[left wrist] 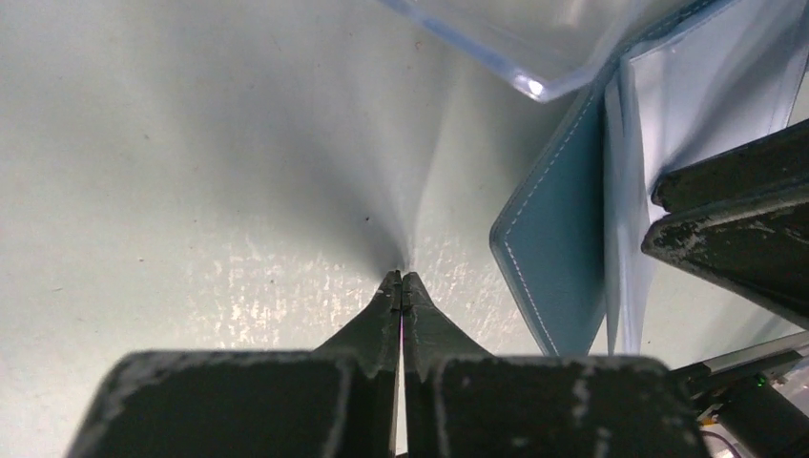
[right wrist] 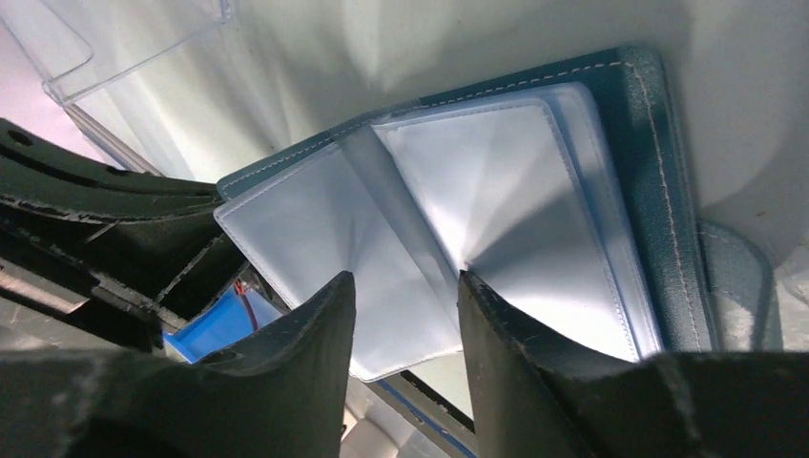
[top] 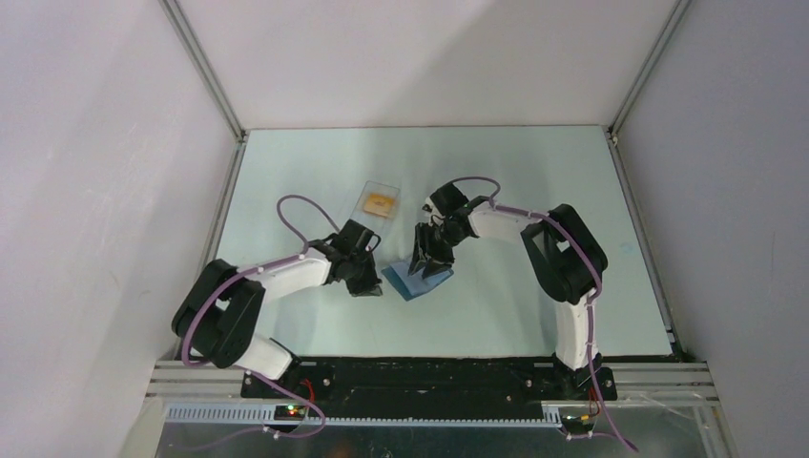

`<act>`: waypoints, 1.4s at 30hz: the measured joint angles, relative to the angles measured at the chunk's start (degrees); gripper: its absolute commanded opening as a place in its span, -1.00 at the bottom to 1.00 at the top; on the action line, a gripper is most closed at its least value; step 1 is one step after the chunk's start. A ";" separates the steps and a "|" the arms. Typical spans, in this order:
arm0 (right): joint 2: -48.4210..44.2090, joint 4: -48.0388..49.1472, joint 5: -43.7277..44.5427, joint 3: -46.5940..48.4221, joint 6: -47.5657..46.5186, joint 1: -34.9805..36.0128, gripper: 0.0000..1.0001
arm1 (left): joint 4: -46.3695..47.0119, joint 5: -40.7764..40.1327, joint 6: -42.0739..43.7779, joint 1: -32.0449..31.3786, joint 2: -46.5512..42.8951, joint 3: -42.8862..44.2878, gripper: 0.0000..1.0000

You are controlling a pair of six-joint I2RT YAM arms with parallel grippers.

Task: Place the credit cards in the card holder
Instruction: Open the card holder at the center of the board.

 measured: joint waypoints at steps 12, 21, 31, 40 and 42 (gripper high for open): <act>1.18 -1.46 4.68 0.28 -0.13 4.70 -0.62 | 0.79 1.46 0.87 0.00 -9.11 1.97 -0.66; 2.86 -2.29 3.06 1.70 1.11 4.76 -0.63 | 4.61 1.97 0.35 -1.92 1.01 4.17 -0.82; 2.91 -2.69 2.89 1.70 1.68 3.17 -0.65 | 7.78 2.67 -2.60 -3.15 8.59 6.32 -1.00; 3.10 -6.34 6.60 3.06 1.11 1.27 -0.68 | 9.05 2.93 -4.28 -3.17 8.72 5.99 -1.00; 3.74 -7.43 6.80 3.91 0.79 1.25 -0.69 | 9.01 2.91 -4.33 -3.15 8.74 5.99 -1.00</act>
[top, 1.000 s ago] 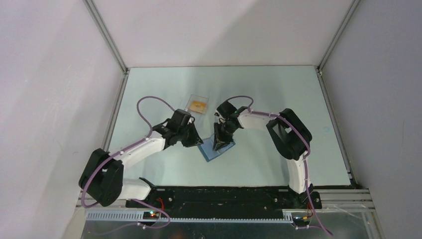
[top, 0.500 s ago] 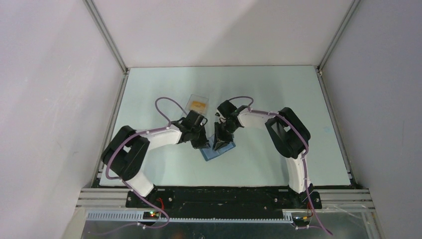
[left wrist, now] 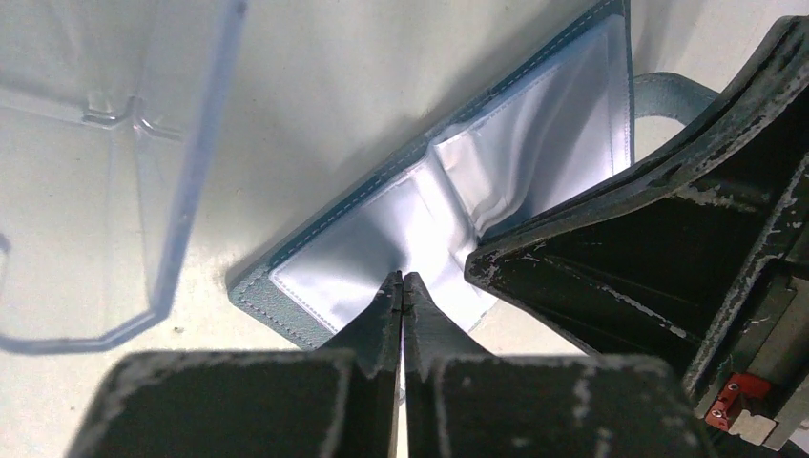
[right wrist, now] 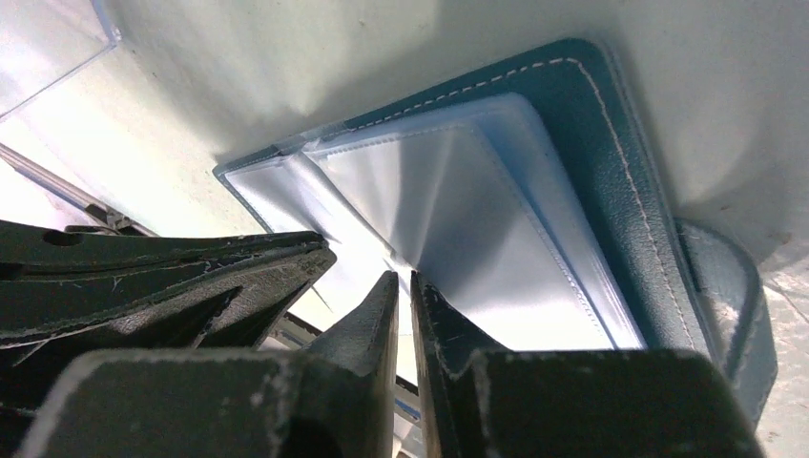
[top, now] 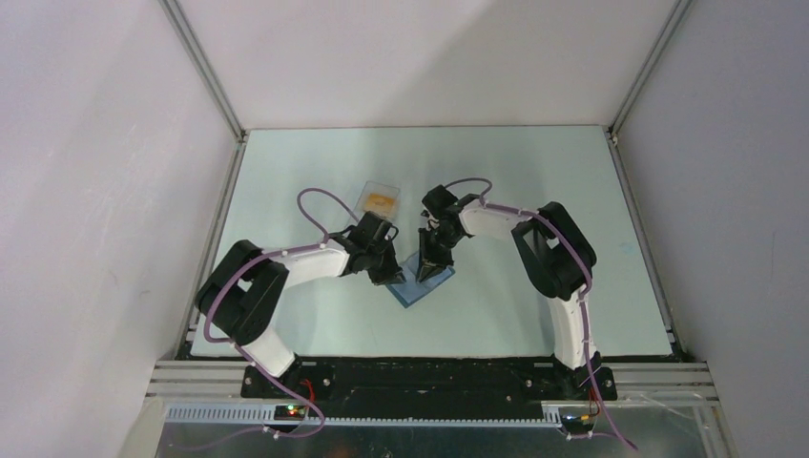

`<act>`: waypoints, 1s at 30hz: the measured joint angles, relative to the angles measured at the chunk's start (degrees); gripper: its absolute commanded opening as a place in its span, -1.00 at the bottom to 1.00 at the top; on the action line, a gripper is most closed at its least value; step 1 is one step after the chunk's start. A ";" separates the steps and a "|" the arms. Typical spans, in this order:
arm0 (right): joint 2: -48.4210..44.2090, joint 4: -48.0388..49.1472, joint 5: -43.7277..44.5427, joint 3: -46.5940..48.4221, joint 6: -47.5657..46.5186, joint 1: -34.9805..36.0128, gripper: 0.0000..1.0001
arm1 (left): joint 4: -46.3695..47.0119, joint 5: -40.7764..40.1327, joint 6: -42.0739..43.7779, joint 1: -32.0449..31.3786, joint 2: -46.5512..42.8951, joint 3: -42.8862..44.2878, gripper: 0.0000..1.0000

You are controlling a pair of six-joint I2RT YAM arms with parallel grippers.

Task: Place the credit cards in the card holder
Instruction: Open the card holder at the center of the board.

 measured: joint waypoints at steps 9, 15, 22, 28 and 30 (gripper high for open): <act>1.03 -1.31 -1.16 0.11 -1.27 -0.55 -0.76 | -0.68 0.09 0.39 -0.02 0.00 0.24 -1.00; -1.88 5.70 -6.05 -7.08 -0.83 -1.49 -0.76 | -2.58 0.07 3.65 -0.79 0.42 1.55 -1.00; -3.96 9.18 -12.04 -13.00 0.94 -0.31 -0.75 | -5.25 -1.29 6.88 -2.32 -1.60 1.29 -0.66; -4.20 10.14 -14.36 -13.66 1.66 2.21 -0.59 | -8.13 -2.84 8.55 -2.54 -4.85 0.55 -0.55; -4.94 9.46 -13.14 -13.40 1.07 2.47 -0.52 | -8.31 -2.97 8.87 -2.54 -4.87 0.55 -0.61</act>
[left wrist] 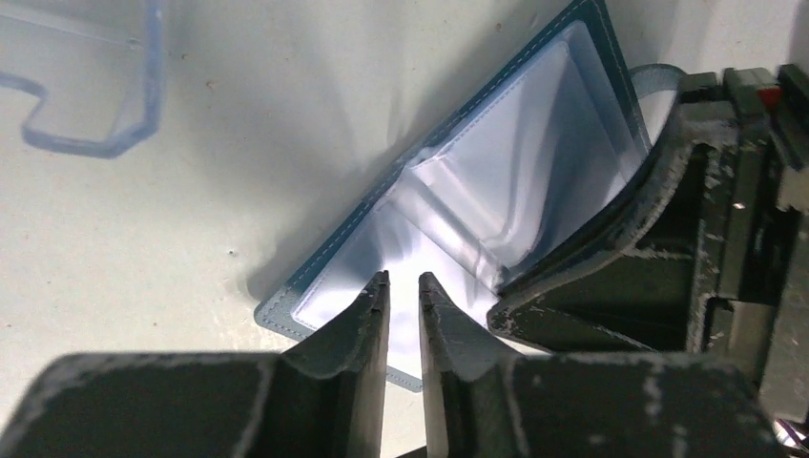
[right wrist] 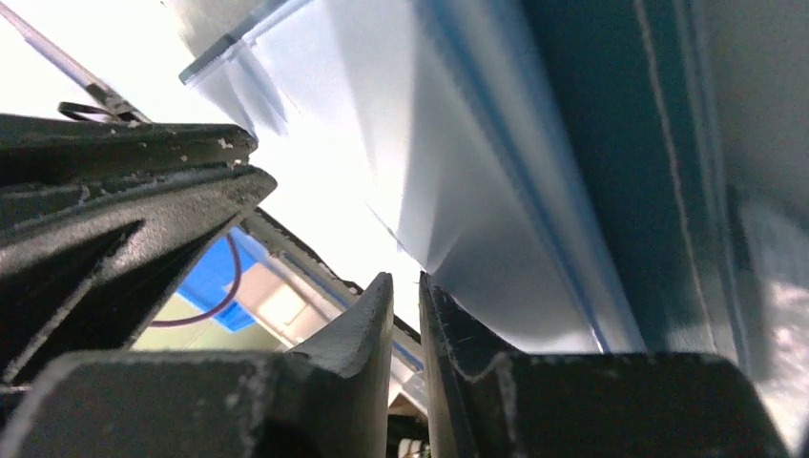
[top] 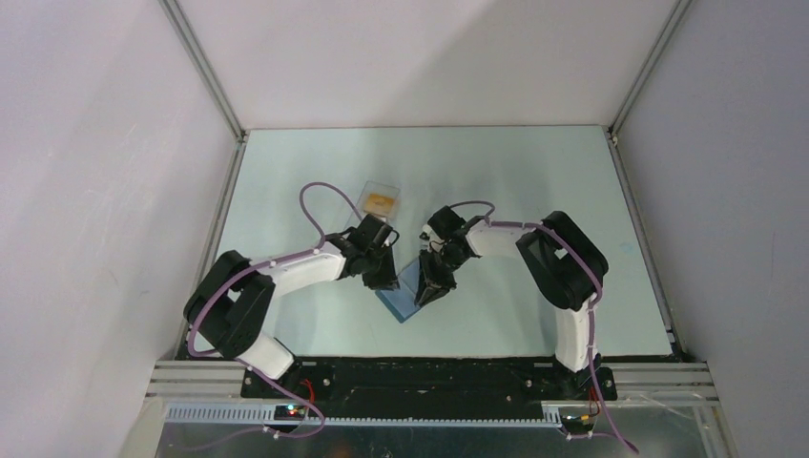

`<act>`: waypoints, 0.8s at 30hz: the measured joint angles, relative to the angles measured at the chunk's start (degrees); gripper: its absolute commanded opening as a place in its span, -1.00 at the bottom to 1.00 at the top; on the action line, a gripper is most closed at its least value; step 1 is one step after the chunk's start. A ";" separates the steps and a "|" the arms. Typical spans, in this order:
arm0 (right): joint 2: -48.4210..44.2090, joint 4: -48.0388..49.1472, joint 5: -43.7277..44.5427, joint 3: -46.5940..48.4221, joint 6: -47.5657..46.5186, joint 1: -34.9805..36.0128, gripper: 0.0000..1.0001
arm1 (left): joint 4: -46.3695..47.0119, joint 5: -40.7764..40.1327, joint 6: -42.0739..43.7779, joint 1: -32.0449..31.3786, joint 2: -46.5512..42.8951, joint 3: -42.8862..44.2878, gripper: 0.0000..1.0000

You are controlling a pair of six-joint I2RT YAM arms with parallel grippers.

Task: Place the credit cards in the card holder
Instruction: Open the card holder at the center of the board.

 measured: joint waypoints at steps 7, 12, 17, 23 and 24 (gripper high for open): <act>-1.90 -6.40 8.09 5.44 -4.52 -1.60 0.13 | -0.98 0.02 0.52 -0.02 0.35 0.00 -0.75; 0.46 -9.46 12.72 15.02 -8.39 -3.52 0.14 | -1.36 0.02 0.74 -0.02 0.37 0.00 -0.82; 4.11 -10.51 13.22 20.04 -10.75 -3.82 0.12 | -1.53 0.02 0.90 -0.07 0.81 0.00 -0.85; 9.05 -13.27 12.13 25.44 -12.37 -3.82 -0.30 | -2.16 0.00 0.92 -0.26 1.16 0.00 -0.86; 9.84 -13.00 11.76 26.45 -12.76 -3.80 -0.40 | -2.23 0.00 0.92 -0.28 1.16 0.00 -0.87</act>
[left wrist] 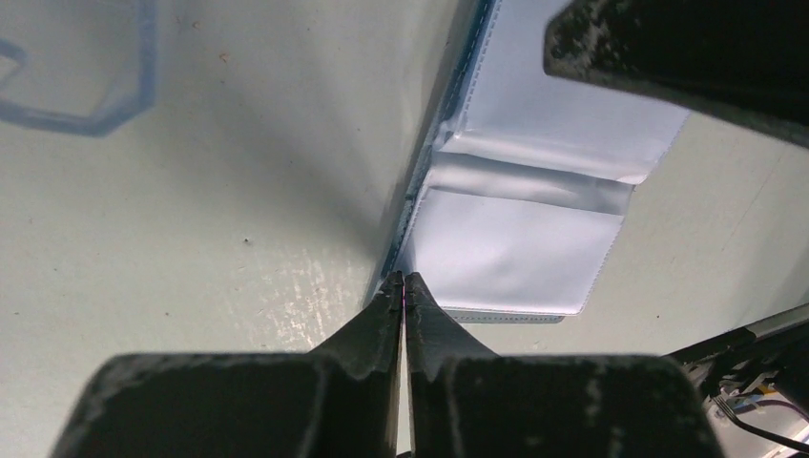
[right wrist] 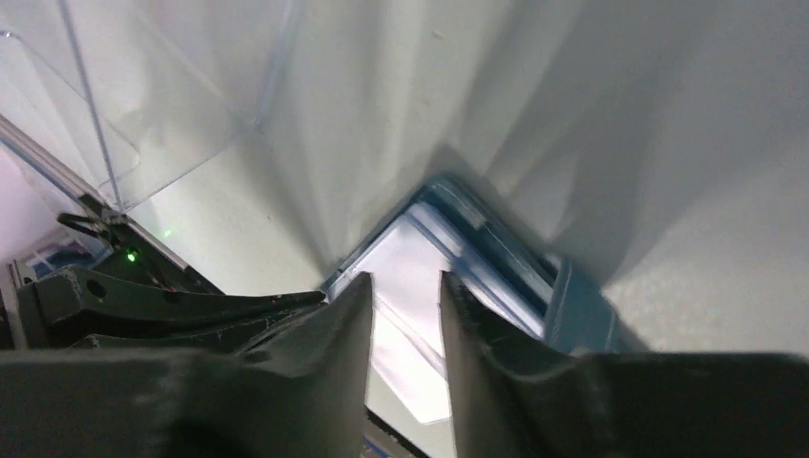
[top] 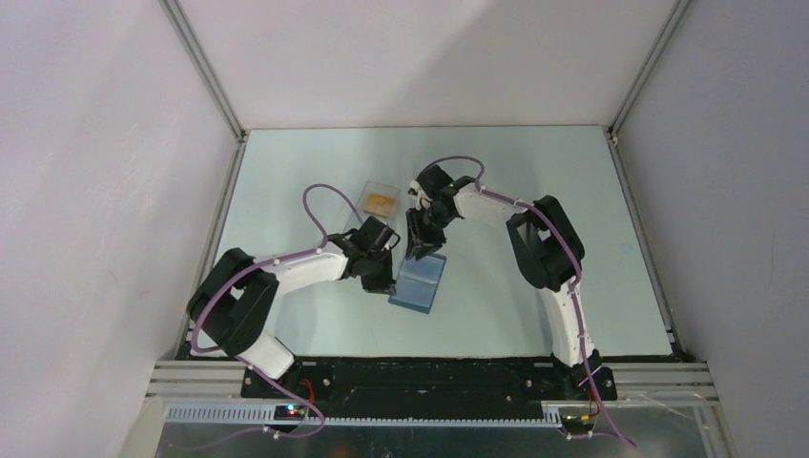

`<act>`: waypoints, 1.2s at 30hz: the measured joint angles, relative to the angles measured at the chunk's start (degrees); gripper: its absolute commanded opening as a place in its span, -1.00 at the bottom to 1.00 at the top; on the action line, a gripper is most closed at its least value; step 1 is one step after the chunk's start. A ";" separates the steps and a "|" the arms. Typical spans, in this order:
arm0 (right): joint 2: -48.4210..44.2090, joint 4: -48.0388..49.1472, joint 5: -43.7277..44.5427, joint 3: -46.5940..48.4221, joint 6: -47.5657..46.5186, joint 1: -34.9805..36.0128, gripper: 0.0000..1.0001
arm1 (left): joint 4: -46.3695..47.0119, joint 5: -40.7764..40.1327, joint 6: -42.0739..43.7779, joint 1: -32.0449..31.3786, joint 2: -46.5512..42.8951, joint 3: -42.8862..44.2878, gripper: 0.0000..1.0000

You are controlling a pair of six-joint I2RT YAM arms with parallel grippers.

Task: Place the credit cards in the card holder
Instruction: Open the card holder at the center of the board.

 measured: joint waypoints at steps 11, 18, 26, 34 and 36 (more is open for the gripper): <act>4.66 3.45 -4.63 3.06 -0.42 0.70 -0.72 | -0.24 0.00 0.04 -0.26 0.48 0.46 -0.89; 6.49 6.23 -6.10 4.17 -0.85 2.60 -0.72 | -0.33 -0.02 0.09 -0.37 0.48 0.46 -0.89; 7.63 4.42 -3.04 6.73 -2.08 3.61 -0.79 | -1.05 -0.44 0.57 -0.61 0.44 1.09 -0.68; 0.09 5.01 1.42 -4.31 -0.55 -0.57 -0.79 | -1.62 -0.57 2.45 -1.11 -2.51 3.30 -0.21; -1.88 4.81 1.70 -7.30 -0.52 -2.12 -0.79 | -1.55 -0.42 3.08 -1.46 -2.51 4.50 -0.08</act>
